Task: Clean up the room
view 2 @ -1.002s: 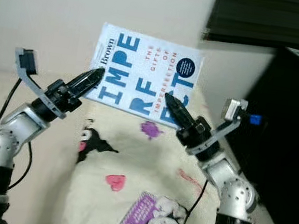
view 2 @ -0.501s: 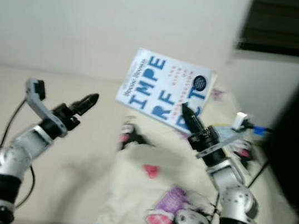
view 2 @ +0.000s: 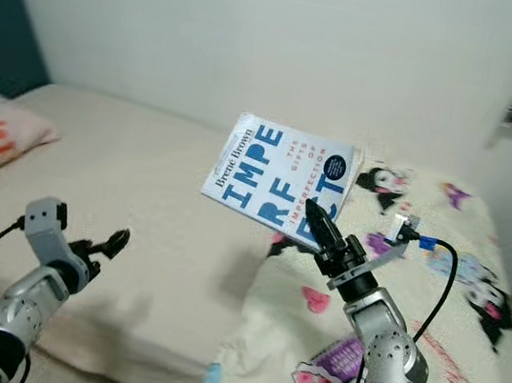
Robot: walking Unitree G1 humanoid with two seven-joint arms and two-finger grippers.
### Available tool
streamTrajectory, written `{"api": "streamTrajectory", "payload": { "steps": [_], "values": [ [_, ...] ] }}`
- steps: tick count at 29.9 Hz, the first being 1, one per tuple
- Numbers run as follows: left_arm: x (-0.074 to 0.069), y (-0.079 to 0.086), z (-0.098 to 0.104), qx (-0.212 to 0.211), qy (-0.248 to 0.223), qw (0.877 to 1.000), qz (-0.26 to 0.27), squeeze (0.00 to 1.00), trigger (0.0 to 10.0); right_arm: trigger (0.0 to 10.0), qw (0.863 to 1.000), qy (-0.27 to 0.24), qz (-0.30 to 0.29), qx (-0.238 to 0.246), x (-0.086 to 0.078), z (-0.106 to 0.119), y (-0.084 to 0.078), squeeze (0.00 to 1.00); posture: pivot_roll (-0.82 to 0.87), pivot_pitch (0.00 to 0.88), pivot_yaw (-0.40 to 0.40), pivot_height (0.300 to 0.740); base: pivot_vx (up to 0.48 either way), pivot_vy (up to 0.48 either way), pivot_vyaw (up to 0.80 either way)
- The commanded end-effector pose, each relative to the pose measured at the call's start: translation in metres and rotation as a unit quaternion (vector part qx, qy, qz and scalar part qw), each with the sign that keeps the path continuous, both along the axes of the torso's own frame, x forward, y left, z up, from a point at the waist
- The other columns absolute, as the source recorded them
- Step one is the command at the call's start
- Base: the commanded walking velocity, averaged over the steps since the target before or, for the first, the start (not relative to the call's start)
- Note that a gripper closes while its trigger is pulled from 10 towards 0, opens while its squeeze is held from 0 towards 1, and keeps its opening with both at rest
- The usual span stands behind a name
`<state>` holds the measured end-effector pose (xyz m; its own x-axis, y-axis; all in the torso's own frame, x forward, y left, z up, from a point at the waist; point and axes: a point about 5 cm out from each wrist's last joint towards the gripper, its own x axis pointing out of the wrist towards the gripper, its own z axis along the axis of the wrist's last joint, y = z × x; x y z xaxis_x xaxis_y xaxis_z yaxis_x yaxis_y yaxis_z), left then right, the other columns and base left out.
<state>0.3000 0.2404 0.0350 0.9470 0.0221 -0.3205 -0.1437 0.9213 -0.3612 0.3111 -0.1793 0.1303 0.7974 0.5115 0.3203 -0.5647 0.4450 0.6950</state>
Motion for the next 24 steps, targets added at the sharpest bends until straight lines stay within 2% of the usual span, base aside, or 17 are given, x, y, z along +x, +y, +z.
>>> {"api": "streamTrajectory", "payload": {
  "steps": [1, 3, 6, 8, 9, 10, 11, 13, 14, 17, 18, 20, 21, 23, 24],
  "values": [
    [-0.008, 0.001, -0.013, 0.017, 0.027, 0.999, 0.008, 0.00, 10.0, 10.0, 1.000, -0.014, 0.000, 0.001, 0.001, 0.000, 0.001, 0.00, -0.10, 0.000, -0.048, 0.740, 0.000, 0.000, 0.68],
    [-0.021, 0.000, -0.031, 0.041, 0.066, 0.997, 0.005, 0.00, 10.0, 10.0, 1.000, 0.001, -0.005, -0.003, 0.001, -0.008, 0.000, 0.00, -0.10, 0.000, -0.049, 0.740, 0.000, 0.000, 0.68],
    [-0.029, 0.000, -0.041, 0.045, 0.091, 0.995, 0.009, 0.00, 10.0, 10.0, 1.000, 0.011, -0.006, -0.006, 0.000, -0.014, 0.000, 0.00, -0.10, 0.000, -0.051, 0.740, 0.000, 0.000, 0.68],
    [-0.050, 0.000, -0.061, 0.038, 0.141, 0.989, 0.026, 0.00, 10.0, 10.0, 0.999, 0.037, -0.006, -0.011, -0.002, -0.028, 0.001, 0.00, -0.10, 0.000, -0.053, 0.740, 0.000, 0.000, 0.67],
    [-0.057, -0.001, -0.068, 0.033, 0.157, 0.987, 0.032, 0.00, 10.0, 10.0, 0.999, 0.046, -0.005, -0.012, -0.003, -0.034, 0.001, 0.00, -0.10, 0.000, -0.055, 0.740, 0.000, 0.000, 0.68],
    [-0.057, -0.001, -0.068, 0.033, 0.157, 0.987, 0.032, 0.00, 10.0, 10.0, 0.999, 0.046, -0.005, -0.012, -0.003, -0.034, 0.001, 0.00, -0.10, 0.000, -0.055, 0.740, 0.000, 0.000, 0.68],
    [-0.068, -0.003, -0.077, 0.029, 0.179, 0.983, 0.036, 0.00, 10.0, 10.0, 0.997, 0.069, -0.005, -0.025, -0.007, -0.046, 0.001, 0.00, -0.10, 0.000, -0.056, 0.740, 0.000, 0.000, 0.67],
    [-0.072, -0.004, -0.080, 0.029, 0.188, 0.981, 0.037, 0.00, 10.0, 10.0, 0.996, 0.080, -0.004, -0.034, -0.008, -0.052, 0.001, 0.00, -0.10, 0.000, -0.056, 0.740, 0.000, 0.000, 0.68],
    [-0.080, -0.005, -0.086, 0.034, 0.206, 0.977, 0.034, 0.00, 10.0, 10.0, 0.993, 0.103, -0.010, -0.049, -0.011, -0.063, -0.001, 0.00, -0.10, 0.000, -0.056, 0.740, 0.000, 0.000, 0.68],
    [-0.084, -0.006, -0.090, 0.038, 0.217, 0.975, 0.032, 0.00, 10.0, 10.0, 0.991, 0.117, -0.014, -0.059, -0.014, -0.070, -0.003, 0.00, -0.10, 0.000, -0.056, 0.740, 0.000, 0.000, 0.68],
    [-0.093, -0.007, -0.096, 0.044, 0.236, 0.970, 0.031, 0.00, 10.0, 10.0, 0.985, 0.150, -0.027, -0.081, -0.019, -0.085, -0.007, 0.00, -0.10, 0.000, -0.056, 0.740, 0.000, 0.000, 0.68],
    [-0.093, -0.007, -0.096, 0.044, 0.236, 0.970, 0.031, 0.00, 10.0, 10.0, 0.985, 0.150, -0.027, -0.081, -0.019, -0.085, -0.007, 0.00, -0.10, 0.000, -0.056, 0.740, 0.000, 0.000, 0.68],
    [-0.102, -0.008, -0.102, 0.047, 0.256, 0.965, 0.033, 0.00, 10.0, 10.0, 0.978, 0.182, -0.038, -0.099, -0.026, -0.100, -0.010, 0.00, -0.10, 0.000, -0.053, 0.740, 0.000, 0.000, 0.68],
    [-0.127, -0.010, -0.115, 0.055, 0.302, 0.951, 0.031, 0.00, 10.0, 10.0, 0.954, 0.260, -0.057, -0.136, -0.050, -0.134, -0.016, 0.00, -0.10, 0.000, -0.054, 0.740, 0.000, 0.000, 0.68],
    [-0.127, -0.010, -0.115, 0.055, 0.302, 0.951, 0.031, 0.00, 10.0, 10.0, 0.954, 0.260, -0.057, -0.136, -0.050, -0.134, -0.016, 0.00, -0.10, 0.000, -0.054, 0.740, 0.000, 0.000, 0.68]
  ]
}}
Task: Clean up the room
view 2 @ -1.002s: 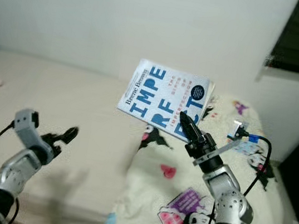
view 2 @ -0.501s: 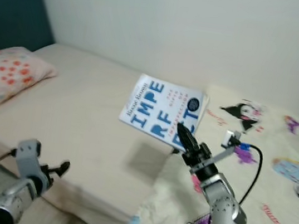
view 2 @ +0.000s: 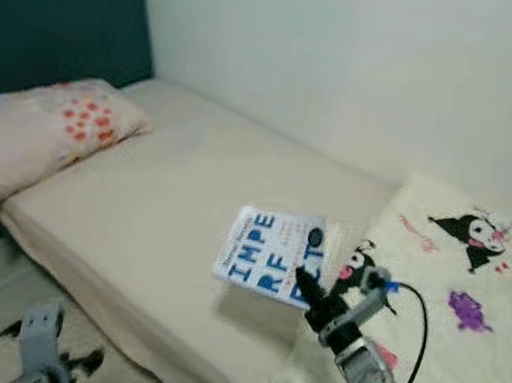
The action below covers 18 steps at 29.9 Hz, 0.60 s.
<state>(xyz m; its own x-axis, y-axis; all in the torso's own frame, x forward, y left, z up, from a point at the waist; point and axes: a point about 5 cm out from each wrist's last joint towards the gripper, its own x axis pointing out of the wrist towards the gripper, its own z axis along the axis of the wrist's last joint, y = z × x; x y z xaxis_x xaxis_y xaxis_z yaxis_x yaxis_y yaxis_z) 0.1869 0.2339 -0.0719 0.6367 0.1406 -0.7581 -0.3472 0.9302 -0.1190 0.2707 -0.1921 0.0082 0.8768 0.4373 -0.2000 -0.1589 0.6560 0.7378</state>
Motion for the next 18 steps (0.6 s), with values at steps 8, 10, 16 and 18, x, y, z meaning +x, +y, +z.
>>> {"api": "streamTrajectory", "payload": {
  "steps": [8, 10, 16, 18],
  "values": [
    [-0.042, -0.006, -0.021, 0.007, 0.092, 0.996, -0.020, 0.00, 10.0, 10.0, 0.994, 0.100, -0.040, -0.023, -0.040, -0.043, -0.008, 0.00, -0.10, 0.000, -0.043, 0.740, 0.000, 0.000, 0.67],
    [-0.043, -0.007, -0.022, 0.006, 0.092, 0.995, -0.021, 0.00, 10.0, 10.0, 0.990, 0.130, -0.053, -0.027, -0.048, -0.052, -0.008, 0.00, -0.10, 0.000, -0.044, 0.740, 0.000, 0.000, 0.68],
    [-0.038, -0.009, -0.020, 0.006, 0.083, 0.996, -0.033, 0.00, 10.0, 10.0, 0.983, 0.170, -0.055, -0.040, -0.059, -0.063, -0.004, 0.00, -0.08, 0.000, -0.054, 0.740, 0.000, 0.000, 0.67],
    [-0.036, -0.010, -0.020, 0.004, 0.078, 0.996, -0.036, 0.00, 10.0, 10.0, 0.982, 0.174, -0.054, -0.043, -0.061, -0.065, -0.004, 0.00, -0.08, 0.000, -0.054, 0.740, 0.000, 0.000, 0.67]
  ]
}}
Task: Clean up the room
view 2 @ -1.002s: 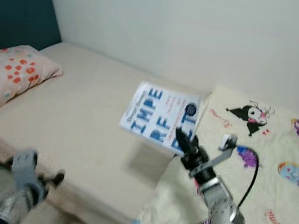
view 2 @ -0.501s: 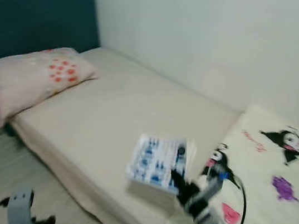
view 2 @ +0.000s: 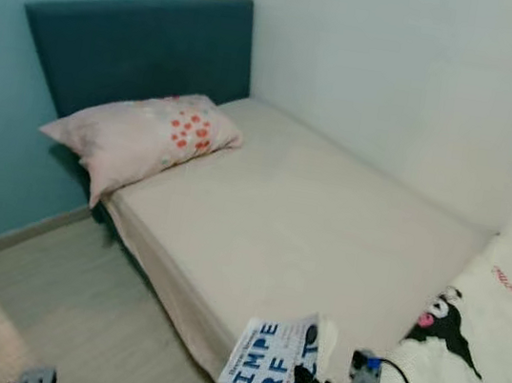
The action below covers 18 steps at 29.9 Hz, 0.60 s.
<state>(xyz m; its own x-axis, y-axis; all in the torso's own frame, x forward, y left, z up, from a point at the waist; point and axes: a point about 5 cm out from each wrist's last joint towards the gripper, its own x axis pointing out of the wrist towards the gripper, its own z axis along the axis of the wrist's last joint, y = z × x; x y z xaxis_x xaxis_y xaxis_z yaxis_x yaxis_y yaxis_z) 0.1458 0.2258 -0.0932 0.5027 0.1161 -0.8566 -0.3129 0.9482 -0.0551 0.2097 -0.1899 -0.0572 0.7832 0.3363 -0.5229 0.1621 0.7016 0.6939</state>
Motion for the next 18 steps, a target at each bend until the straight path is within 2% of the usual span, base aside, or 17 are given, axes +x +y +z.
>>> {"api": "streamTrajectory", "payload": {
  "steps": [1, 4, 8, 9, 10, 12, 17, 18],
  "values": [
    [0.008, -0.003, 0.003, -0.001, -0.012, 1.000, -0.014, 0.00, 10.0, 10.0, 1.000, 0.001, -0.006, -0.014, 0.000, 0.000, -0.005, 0.00, -0.08, 0.000, -0.054, 0.740, 0.000, 0.000, 0.67],
    [0.010, -0.003, 0.003, 0.012, -0.007, 0.999, -0.032, 0.00, 10.0, 10.0, 1.000, 0.001, -0.011, -0.014, 0.001, 0.000, -0.005, 0.00, -0.08, 0.000, -0.053, 0.740, 0.094, 0.000, 0.66],
    [0.005, 0.000, 0.002, 0.024, 0.006, 0.999, -0.040, 0.00, 10.0, 10.0, 0.998, -0.052, -0.013, -0.015, 0.024, 0.016, -0.005, 0.00, -0.08, 0.000, -0.046, 0.740, 0.440, 0.000, 0.63],
    [0.002, 0.001, 0.001, 0.024, 0.012, 0.999, -0.043, 0.00, 10.0, 10.0, 0.996, -0.084, -0.007, -0.019, 0.036, 0.026, -0.008, 0.00, -0.08, 0.000, -0.046, 0.740, 0.480, 0.000, 0.62],
    [0.002, 0.001, 0.001, 0.024, 0.012, 0.999, -0.043, 0.00, 10.0, 10.0, 0.996, -0.084, -0.007, -0.019, 0.036, 0.026, -0.008, 0.00, -0.08, 0.000, -0.046, 0.740, 0.480, 0.000, 0.62],
    [-0.001, 0.002, 0.000, 0.022, 0.014, 0.999, -0.042, 0.00, 10.0, 10.0, 0.992, -0.120, 0.022, -0.029, 0.048, 0.037, -0.007, 0.00, -0.08, 0.000, -0.043, 0.740, 0.480, 0.000, 0.62],
    [-0.003, 0.003, -0.001, 0.022, 0.017, 0.999, -0.044, 0.00, 10.0, 10.0, 0.987, -0.156, 0.036, -0.028, 0.060, 0.049, -0.005, 0.00, -0.08, 0.000, -0.042, 0.740, 0.480, 0.000, 0.62],
    [-0.004, 0.003, -0.001, 0.023, 0.019, 0.999, -0.045, 0.00, 10.0, 10.0, 0.980, -0.190, 0.046, -0.022, 0.071, 0.062, -0.003, 0.00, -0.07, 0.000, -0.042, 0.740, 0.480, 0.000, 0.62]
  ]
}}
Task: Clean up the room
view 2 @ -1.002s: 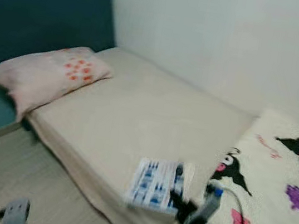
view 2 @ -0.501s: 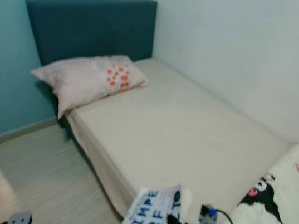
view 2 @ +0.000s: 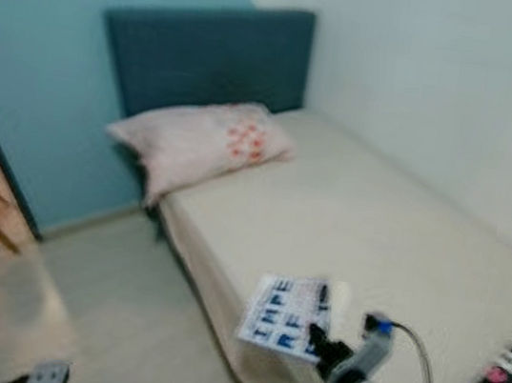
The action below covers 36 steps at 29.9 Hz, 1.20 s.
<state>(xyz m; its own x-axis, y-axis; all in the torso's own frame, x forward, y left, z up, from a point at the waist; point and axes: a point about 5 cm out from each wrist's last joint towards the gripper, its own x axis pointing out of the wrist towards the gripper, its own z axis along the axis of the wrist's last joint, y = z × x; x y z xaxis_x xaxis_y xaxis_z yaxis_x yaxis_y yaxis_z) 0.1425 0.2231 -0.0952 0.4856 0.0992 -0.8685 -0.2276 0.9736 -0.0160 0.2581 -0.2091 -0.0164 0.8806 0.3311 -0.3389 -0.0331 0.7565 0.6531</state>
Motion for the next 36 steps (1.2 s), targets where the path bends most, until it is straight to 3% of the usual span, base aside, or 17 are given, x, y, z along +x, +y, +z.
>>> {"api": "streamTrajectory", "payload": {
  "steps": [1, 9, 17, 28, 33, 36],
  "values": [
    [-0.001, 0.006, 0.001, 0.007, 0.004, 1.000, 0.000, 0.00, 10.0, 10.0, 0.996, -0.077, 0.038, 0.015, 0.027, 0.026, 0.018, 0.00, -0.07, 0.000, -0.042, 0.740, 0.480, 0.000, 0.62],
    [-0.001, 0.005, 0.001, 0.007, 0.006, 1.000, -0.003, 0.00, 10.0, 10.0, 0.988, -0.147, 0.040, 0.021, 0.051, 0.055, 0.023, 0.00, -0.07, 0.000, -0.038, 0.740, 0.480, 0.000, 0.62],
    [-0.004, 0.008, 0.000, 0.009, 0.008, 1.000, -0.006, 0.00, 10.0, 10.0, 0.990, -0.141, -0.032, 0.001, 0.068, 0.069, 0.014, 0.00, -0.08, 0.000, -0.041, 0.740, 0.480, 0.000, 0.08],
    [0.000, 0.005, 0.001, 0.008, 0.006, 1.000, -0.013, 0.00, 10.0, 10.0, 0.992, -0.106, -0.064, -0.004, 0.064, 0.061, 0.004, 0.00, -0.08, 0.000, -0.046, 0.740, 0.480, 0.000, -0.08],
    [0.001, 0.002, 0.001, 0.004, 0.003, 1.000, -0.014, 0.00, 10.0, 10.0, 0.988, -0.066, -0.142, -0.001, 0.055, 0.051, -0.016, 0.00, -0.08, 0.000, -0.044, 0.740, 0.480, 0.000, -0.79],
    [0.001, 0.000, 0.000, -0.003, 0.004, 1.000, -0.007, 0.00, 10.0, 10.0, 0.978, -0.023, -0.206, 0.002, 0.045, 0.041, -0.032, 0.00, -0.09, 0.000, -0.043, 0.740, 0.275, 0.000, -0.78]
  ]
}}
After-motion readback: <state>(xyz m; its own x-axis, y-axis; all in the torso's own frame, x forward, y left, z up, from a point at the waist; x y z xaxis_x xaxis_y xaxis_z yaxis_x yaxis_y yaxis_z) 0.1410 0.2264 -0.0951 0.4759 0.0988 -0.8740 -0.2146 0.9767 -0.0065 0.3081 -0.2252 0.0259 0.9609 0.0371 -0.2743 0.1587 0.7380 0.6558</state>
